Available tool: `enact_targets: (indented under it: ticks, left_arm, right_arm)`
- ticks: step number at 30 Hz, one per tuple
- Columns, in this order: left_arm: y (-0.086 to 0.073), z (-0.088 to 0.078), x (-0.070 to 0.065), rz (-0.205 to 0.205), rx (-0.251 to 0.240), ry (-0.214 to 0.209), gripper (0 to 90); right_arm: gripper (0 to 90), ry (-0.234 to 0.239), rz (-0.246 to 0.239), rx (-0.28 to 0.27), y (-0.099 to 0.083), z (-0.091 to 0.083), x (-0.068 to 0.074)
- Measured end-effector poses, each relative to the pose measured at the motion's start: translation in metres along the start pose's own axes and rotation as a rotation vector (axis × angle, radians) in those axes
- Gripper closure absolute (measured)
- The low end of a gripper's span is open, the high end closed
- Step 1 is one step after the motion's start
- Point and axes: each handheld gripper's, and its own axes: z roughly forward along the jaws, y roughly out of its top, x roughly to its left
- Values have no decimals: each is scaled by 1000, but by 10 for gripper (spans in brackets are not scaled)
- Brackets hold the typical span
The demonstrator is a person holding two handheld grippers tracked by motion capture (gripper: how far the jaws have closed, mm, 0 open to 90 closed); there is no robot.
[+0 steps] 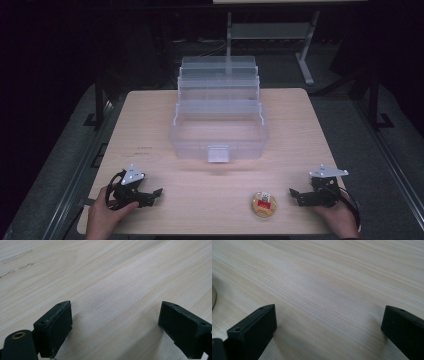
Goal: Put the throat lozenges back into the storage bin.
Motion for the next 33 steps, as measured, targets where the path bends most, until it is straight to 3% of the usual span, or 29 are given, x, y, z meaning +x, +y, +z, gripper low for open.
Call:
enact_targets:
  ticks: [18, 33]
  left_arm:
    - [0, 0, 0, -1, 0, 0, 110]
    - [0, 0, 0, -1, 0, 0, 110]
  right_arm:
    - [0, 17, 19, 40, 18, -14, -4]
    - [0, 58, -28, 66, 34, -25, 3]
